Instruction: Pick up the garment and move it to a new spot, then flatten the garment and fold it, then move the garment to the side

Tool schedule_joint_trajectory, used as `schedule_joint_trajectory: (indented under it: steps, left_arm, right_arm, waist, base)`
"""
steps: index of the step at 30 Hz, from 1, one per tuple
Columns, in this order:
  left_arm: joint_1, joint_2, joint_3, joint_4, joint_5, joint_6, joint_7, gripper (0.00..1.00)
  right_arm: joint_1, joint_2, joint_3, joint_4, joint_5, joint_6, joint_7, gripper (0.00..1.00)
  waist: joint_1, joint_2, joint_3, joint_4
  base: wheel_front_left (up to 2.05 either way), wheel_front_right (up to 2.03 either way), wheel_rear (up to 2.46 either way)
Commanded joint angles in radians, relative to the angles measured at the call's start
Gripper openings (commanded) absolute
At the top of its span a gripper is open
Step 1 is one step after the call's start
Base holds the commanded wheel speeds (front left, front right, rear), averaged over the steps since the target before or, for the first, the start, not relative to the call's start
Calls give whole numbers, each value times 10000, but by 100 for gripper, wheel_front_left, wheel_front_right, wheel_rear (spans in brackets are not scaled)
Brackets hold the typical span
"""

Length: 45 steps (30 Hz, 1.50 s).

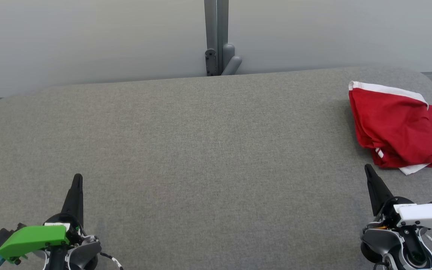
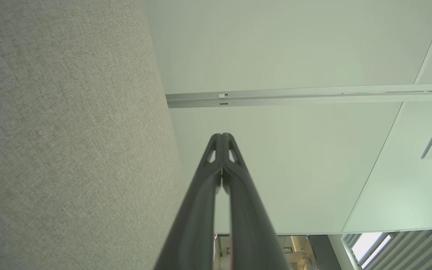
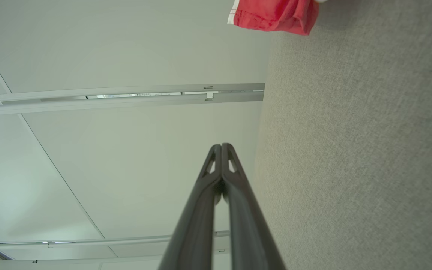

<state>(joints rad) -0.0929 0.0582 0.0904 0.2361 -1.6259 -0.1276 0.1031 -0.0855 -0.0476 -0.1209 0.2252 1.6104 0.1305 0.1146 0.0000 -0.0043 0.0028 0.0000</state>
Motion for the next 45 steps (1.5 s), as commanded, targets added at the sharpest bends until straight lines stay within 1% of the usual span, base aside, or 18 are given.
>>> schedule_joint_trajectory:
  steps: [1, 45]
  left_arm:
    - [-140, 38, 18, -5, 8, -56, 9, 0]
    - [-148, -21, 96, -3, 88, -55, 89, 0]
  right_arm:
    - [-41, -49, -22, -34, 77, 4, 49, 0]
    - [-40, -49, -21, -34, 79, 4, 48, 0]
  waist:
    - [0, 43, 0, 0]
    - [0, 43, 0, 0]
  base:
    - [0, 0, 0]
    - [0, 0, 0]
